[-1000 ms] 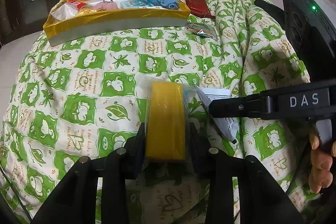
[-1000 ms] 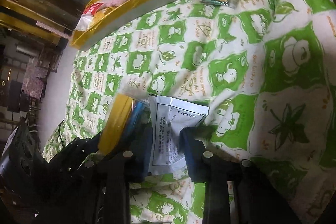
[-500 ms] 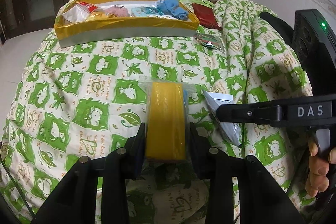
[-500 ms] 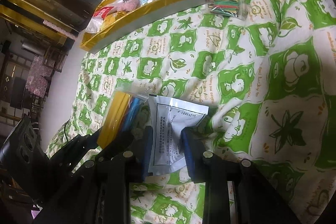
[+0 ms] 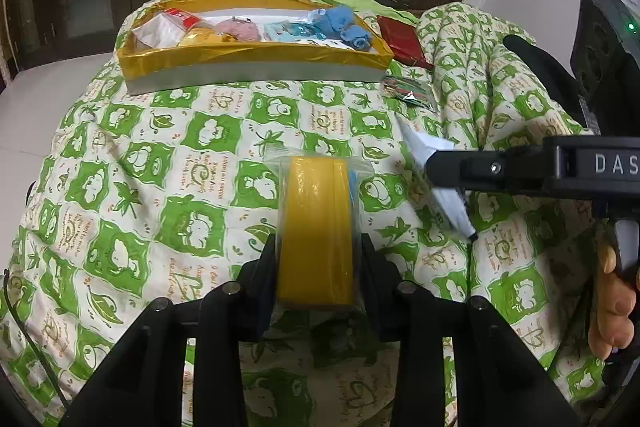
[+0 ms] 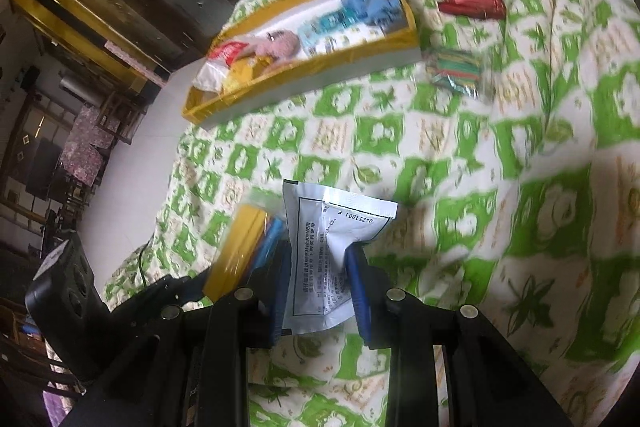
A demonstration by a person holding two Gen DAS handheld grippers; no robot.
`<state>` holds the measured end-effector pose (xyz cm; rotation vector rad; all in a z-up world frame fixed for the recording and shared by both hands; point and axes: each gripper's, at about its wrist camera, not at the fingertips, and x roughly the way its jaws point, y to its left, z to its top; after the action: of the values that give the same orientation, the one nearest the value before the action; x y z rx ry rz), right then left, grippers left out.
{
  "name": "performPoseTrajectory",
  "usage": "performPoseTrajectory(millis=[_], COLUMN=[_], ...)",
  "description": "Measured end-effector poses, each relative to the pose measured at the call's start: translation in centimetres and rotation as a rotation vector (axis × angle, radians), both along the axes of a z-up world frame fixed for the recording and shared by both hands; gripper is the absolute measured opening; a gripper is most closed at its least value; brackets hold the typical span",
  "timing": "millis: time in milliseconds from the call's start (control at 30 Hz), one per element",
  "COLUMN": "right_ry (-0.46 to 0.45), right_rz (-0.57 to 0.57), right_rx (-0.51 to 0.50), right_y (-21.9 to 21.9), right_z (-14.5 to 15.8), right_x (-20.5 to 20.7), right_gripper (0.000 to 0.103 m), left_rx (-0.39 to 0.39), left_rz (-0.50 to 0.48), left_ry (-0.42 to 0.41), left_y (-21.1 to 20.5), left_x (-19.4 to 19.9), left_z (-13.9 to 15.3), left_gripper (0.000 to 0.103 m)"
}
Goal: Organize soft objects
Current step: 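Carry yellow bar to tray with left tool while right tool carries white packet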
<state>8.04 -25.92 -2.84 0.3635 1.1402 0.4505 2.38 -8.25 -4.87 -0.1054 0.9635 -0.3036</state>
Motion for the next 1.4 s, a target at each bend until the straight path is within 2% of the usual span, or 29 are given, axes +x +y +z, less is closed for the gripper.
performPoseTrajectory(millis=[667, 1400], right_ry=[-0.02, -0.098], right_rz=[-0.004, -0.029], right_rx=[-0.006, -0.015], right_y=[-0.1, -0.6], right_z=[0.1, 3.0], right_x=[0.2, 2.7], right_gripper=[0.03, 0.03], left_rx=[-0.01, 0.013], left_rz=[0.024, 0.035], left_ry=[-0.029, -0.087], left_y=[0.6, 1.0], left_x=[0.7, 3.1], left_z=[1.2, 4.1], left_gripper=[0.036, 0.036])
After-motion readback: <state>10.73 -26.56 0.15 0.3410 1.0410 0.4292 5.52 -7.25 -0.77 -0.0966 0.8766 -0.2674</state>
